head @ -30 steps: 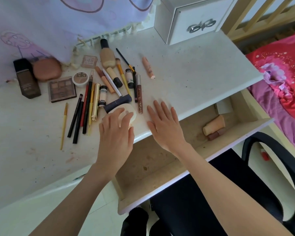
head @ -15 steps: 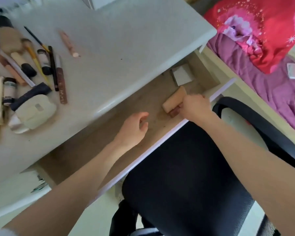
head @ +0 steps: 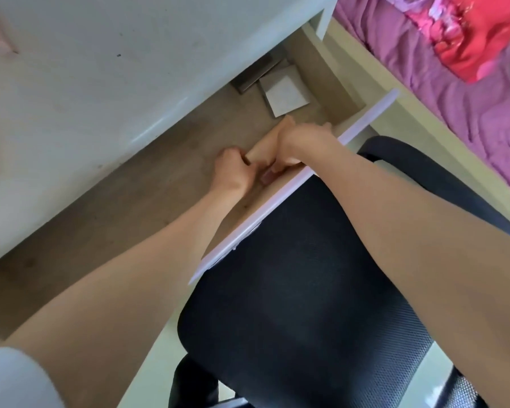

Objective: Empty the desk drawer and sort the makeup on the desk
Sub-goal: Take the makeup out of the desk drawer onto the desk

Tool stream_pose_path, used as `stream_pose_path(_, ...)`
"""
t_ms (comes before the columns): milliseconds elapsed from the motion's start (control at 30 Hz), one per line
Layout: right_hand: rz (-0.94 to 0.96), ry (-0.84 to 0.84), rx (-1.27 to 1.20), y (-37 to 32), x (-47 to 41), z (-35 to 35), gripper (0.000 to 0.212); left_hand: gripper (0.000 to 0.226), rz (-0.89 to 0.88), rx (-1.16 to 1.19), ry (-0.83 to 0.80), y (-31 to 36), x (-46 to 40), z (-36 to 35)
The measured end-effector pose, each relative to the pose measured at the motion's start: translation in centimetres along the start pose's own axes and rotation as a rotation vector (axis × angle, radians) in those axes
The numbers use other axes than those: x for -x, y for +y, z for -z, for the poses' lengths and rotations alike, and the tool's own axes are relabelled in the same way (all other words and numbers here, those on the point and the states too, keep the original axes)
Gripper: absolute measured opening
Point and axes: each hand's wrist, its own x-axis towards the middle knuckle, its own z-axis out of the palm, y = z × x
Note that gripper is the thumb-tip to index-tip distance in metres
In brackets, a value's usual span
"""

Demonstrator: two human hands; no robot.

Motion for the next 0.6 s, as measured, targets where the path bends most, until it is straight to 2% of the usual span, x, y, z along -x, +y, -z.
stream_pose_path(100, 0.017, -0.033, -0.026, -0.1, -0.1, 0.1, 0.089, 0.030, 0.010, 0.032, 0.012, -0.1, 0.3, 0.7)
stream_pose_path(267, 0.176, -0.073, -0.029, -0.5, 0.9, 0.2, 0.040, 0.024, 0.086, 0.121, 0.074, -3.7, 2.6, 3.9)
stream_pose_path(400, 0.294, -0.148, 0.048, -2.2, 1.8, -0.9, 0.036, 0.026, 0.184, 0.204, 0.035, -6.9, 4.4, 5.8)
stream_pose_path(600, 0.381, -0.243, 0.106, -3.5, 1.8, -1.8, 0.019, 0.033, 0.146, 0.120, -0.027, -7.9, 6.5, 6.1)
